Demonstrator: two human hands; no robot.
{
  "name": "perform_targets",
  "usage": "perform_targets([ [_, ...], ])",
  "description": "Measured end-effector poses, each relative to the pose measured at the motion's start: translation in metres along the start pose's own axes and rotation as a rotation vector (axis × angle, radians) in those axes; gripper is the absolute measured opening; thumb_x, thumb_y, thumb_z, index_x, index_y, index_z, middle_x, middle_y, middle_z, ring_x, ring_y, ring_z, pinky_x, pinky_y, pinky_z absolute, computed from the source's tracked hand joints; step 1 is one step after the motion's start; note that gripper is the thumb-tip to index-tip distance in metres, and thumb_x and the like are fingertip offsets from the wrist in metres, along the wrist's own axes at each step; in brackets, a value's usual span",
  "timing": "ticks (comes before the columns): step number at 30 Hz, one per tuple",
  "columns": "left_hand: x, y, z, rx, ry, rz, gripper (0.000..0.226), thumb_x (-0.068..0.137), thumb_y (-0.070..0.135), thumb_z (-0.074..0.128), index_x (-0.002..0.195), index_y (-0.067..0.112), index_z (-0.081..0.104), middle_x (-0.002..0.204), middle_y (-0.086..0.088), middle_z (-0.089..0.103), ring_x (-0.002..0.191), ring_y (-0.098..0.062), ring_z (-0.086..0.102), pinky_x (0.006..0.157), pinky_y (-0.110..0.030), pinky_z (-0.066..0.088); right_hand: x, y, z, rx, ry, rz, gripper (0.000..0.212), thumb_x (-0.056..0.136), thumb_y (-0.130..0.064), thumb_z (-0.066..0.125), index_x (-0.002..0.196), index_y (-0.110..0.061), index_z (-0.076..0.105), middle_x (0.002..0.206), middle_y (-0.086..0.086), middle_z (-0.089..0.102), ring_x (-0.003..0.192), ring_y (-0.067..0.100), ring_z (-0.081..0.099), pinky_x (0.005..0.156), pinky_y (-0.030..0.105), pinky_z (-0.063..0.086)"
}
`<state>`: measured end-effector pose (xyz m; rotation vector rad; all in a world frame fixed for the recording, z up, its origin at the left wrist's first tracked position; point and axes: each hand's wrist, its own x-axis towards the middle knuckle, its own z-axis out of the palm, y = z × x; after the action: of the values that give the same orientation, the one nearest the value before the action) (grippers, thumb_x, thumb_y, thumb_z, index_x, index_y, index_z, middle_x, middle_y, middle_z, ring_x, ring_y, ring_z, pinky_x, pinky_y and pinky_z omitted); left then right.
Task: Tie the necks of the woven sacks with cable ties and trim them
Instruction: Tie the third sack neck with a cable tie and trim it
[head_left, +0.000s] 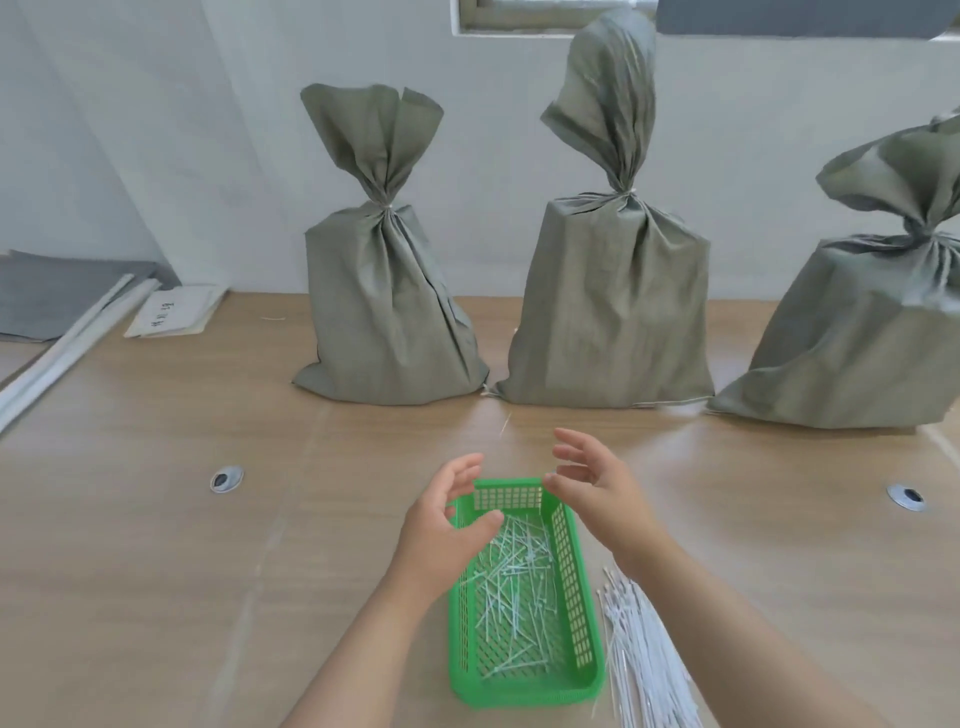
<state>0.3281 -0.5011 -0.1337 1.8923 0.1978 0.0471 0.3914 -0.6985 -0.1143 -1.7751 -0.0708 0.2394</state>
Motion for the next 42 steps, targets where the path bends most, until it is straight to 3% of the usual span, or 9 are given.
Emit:
perform_targets([
  [5,0.065,-0.034,-0.015,-0.015,-0.034,-0.009,0.060,0.081,0.012,0.080,0.121,0.046,0.052,0.128,0.018,0.061,0.122,-0.002,0.057,0.098,-0.019,0.039,0.075,0.022,0.027,-0.132,0.038,0.054,0.052,0.084,-0.012,0.075,0.131,-0.028,0.057,0.122,0.000,0.061,0.111,0.022,0.061,0.098,0.043,0.052],
  [12,0.105,-0.092,-0.020,-0.062,-0.047,-0.082,0.054,0.073,0.026,0.078,0.118,0.047,0.056,0.126,0.024,0.061,0.115,0.008,0.058,0.096,-0.021,0.041,0.168,0.067,0.048,-0.551,-0.068,0.046,0.061,0.084,-0.022,0.072,0.141,-0.025,0.051,0.129,-0.002,0.060,0.113,0.017,0.059,0.089,0.025,0.043],
  [17,0.116,-0.129,-0.020,-0.081,-0.030,-0.125,0.060,0.060,0.050,0.072,0.118,0.048,0.059,0.117,0.029,0.066,0.113,0.006,0.060,0.093,-0.023,0.044,0.228,0.095,0.055,-0.793,-0.195,0.034,0.062,0.086,-0.023,0.067,0.144,-0.026,0.046,0.139,0.000,0.056,0.125,0.021,0.054,0.099,0.028,0.041],
  [22,0.127,-0.149,-0.015,-0.113,-0.031,-0.135,0.059,0.060,0.051,0.071,0.118,0.045,0.061,0.115,0.031,0.066,0.109,0.004,0.063,0.089,-0.022,0.044,0.278,0.119,0.052,-1.084,-0.338,-0.023,0.059,0.085,-0.008,0.059,0.140,-0.026,0.051,0.142,0.005,0.048,0.129,0.029,0.048,0.102,0.036,0.043],
  [28,0.139,-0.157,-0.006,-0.126,-0.040,-0.144,0.051,0.061,0.051,0.070,0.110,0.061,0.059,0.114,0.027,0.068,0.107,0.001,0.064,0.087,-0.022,0.044,0.303,0.141,0.053,-1.225,-0.364,-0.181,0.042,0.090,-0.010,0.055,0.128,-0.028,0.062,0.127,0.001,0.055,0.114,0.032,0.054,0.087,0.034,0.044],
  [35,0.140,-0.169,-0.004,-0.138,-0.025,-0.177,0.046,0.062,0.050,0.069,0.107,0.058,0.063,0.110,0.024,0.070,0.105,-0.001,0.065,0.094,-0.036,0.052,0.306,0.147,0.059,-1.384,-0.371,-0.363,0.015,0.098,-0.023,0.052,0.106,-0.023,0.064,0.110,0.001,0.055,0.107,0.027,0.051,0.083,0.038,0.048],
  [38,0.140,-0.172,-0.003,-0.150,-0.005,-0.186,0.041,0.063,0.049,0.068,0.103,0.055,0.066,0.109,0.020,0.072,0.104,-0.004,0.066,0.096,-0.045,0.053,0.302,0.148,0.059,-1.413,-0.368,-0.329,0.018,0.099,-0.025,0.049,0.110,-0.022,0.062,0.114,0.002,0.054,0.112,0.026,0.049,0.084,0.037,0.043],
  [42,0.141,-0.168,-0.003,-0.160,0.006,-0.185,0.038,0.065,0.049,0.067,0.103,0.049,0.069,0.108,0.018,0.073,0.105,-0.004,0.067,0.096,-0.044,0.053,0.296,0.149,0.064,-1.517,-0.376,-0.272,0.028,0.100,-0.029,0.043,0.119,-0.016,0.058,0.124,0.006,0.054,0.121,0.027,0.047,0.090,0.037,0.040],
])
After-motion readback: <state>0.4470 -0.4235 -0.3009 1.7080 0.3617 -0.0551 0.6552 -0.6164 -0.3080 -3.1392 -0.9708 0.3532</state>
